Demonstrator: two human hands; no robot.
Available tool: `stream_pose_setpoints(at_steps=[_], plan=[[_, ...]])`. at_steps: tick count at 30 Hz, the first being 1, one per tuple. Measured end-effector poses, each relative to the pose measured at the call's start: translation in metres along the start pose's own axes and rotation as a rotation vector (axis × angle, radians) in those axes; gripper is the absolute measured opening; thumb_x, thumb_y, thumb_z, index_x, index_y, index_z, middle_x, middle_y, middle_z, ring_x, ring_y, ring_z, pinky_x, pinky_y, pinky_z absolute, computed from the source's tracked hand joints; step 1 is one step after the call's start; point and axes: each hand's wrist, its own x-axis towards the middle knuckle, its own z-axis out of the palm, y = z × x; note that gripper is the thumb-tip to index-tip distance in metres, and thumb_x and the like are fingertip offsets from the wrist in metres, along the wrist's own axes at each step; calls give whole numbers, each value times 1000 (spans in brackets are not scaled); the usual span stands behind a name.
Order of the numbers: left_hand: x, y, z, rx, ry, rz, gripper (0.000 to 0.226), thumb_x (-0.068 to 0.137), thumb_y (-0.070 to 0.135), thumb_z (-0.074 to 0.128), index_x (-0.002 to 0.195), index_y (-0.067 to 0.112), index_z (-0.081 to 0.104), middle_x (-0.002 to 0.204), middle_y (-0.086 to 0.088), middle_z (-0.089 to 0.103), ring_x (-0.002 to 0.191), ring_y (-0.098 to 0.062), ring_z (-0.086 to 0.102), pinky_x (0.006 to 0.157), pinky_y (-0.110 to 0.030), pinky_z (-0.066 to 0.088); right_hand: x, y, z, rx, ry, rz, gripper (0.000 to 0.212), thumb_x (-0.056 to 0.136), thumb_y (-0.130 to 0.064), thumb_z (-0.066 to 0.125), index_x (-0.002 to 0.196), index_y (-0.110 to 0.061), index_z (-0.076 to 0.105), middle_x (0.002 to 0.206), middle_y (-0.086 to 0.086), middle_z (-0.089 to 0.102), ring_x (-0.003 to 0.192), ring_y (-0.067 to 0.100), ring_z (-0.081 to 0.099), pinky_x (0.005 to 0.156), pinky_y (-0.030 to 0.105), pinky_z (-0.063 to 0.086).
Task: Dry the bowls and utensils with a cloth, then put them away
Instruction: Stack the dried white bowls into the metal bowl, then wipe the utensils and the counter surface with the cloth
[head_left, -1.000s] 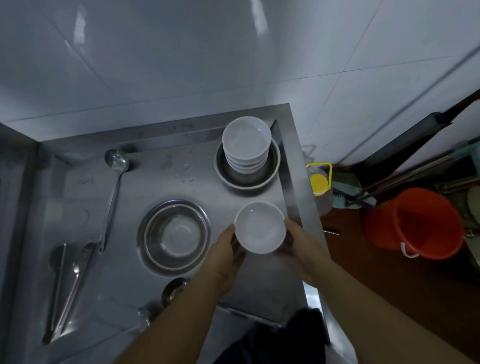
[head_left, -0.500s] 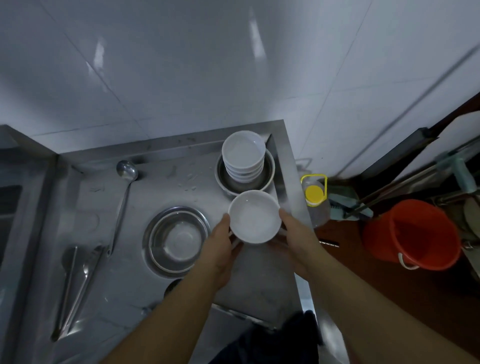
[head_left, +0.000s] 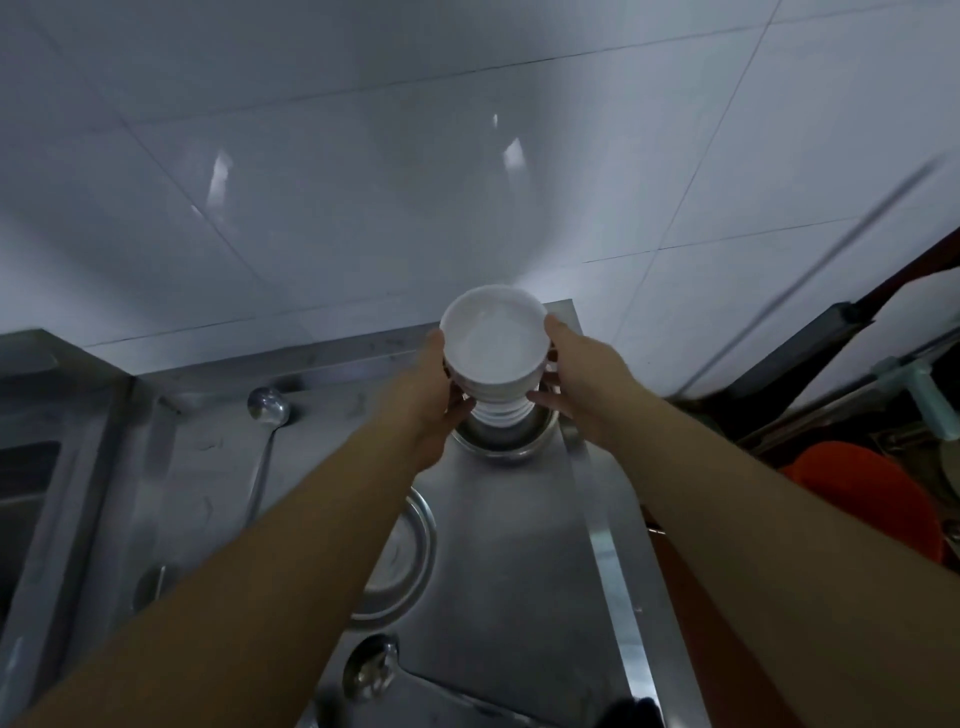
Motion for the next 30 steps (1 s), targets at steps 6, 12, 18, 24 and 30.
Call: stream_pose_setpoints(at_steps=[6, 12, 18, 24, 30], plan=[[30, 11, 6, -8, 4, -46, 31, 107, 55, 50, 108, 28, 64, 122, 4, 66, 113, -15, 61, 83, -34, 56, 34, -4, 6, -25, 40, 36, 47, 105, -52, 57, 136, -17, 56, 143, 8, 57, 128, 30, 58, 90, 44, 64], [44, 3, 11, 1, 11, -76, 40, 103, 51, 61, 133, 23, 64, 135, -2, 65, 125, -23, 60, 89, -36, 58, 53, 7, 7, -8, 77, 59, 47, 104, -52, 57, 137, -18, 56, 144, 7, 54, 128, 31, 57, 93, 46, 63], [52, -4, 10, -6, 97, -73, 37, 106, 51, 57, 130, 24, 61, 124, 1, 66, 108, -15, 62, 74, -30, 55, 62, 19, 8, -25, 105, 67, 39, 105, -51, 56, 128, -20, 56, 137, 4, 59, 122, 27, 60, 88, 40, 64], [48, -1, 13, 34, 106, -90, 22, 105, 49, 59, 109, 28, 62, 121, 1, 65, 109, -18, 61, 76, -31, 56, 61, 21, 8, -19, 109, 69, 36, 104, -52, 56, 121, -21, 58, 131, 6, 62, 119, 27, 62, 83, 38, 62], [24, -6, 3, 83, 167, -45, 19, 105, 40, 61, 96, 23, 65, 96, 2, 70, 88, -14, 67, 55, -25, 58, 44, 26, -9, -60, 122, 39, 26, 104, -46, 49, 87, -30, 61, 100, -3, 66, 96, 20, 66, 67, 35, 61]])
